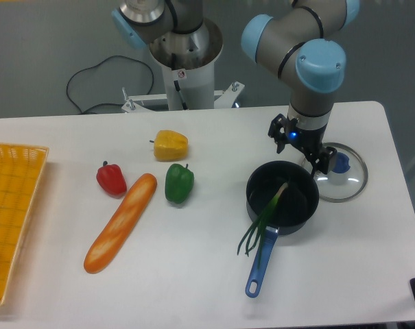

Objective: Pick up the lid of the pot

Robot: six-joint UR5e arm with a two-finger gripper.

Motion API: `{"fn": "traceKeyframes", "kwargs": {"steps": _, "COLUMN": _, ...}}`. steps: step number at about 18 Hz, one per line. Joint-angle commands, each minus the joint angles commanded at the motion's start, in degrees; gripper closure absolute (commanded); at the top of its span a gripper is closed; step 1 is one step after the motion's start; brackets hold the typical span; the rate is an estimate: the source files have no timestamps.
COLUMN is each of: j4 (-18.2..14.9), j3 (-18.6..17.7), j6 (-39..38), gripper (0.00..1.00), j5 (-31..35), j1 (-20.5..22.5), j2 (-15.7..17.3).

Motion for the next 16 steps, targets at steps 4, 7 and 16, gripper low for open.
{"fn": "traceKeyframes", "kwargs": {"steps": 4, "j4": 0.0, "j3": -0.1, "j6": 0.0, "gripper": 0.00, "j5": -0.2, "j1": -0.1, "j2": 0.0}}
{"fn": "traceKeyframes", "kwargs": {"steps": 7, "j4": 0.0, "j3": -0.3, "j6": -0.1, "gripper": 0.00, "j5": 0.2, "j1": -0.3, "j2": 0.1}}
{"fn": "traceKeyframes", "kwargs": {"steps": 16, "j4": 0.1, "j3": -1.8, "j6": -0.6, "gripper": 0.00, "j5": -0.3, "j1": 0.5, "j2": 0.7}}
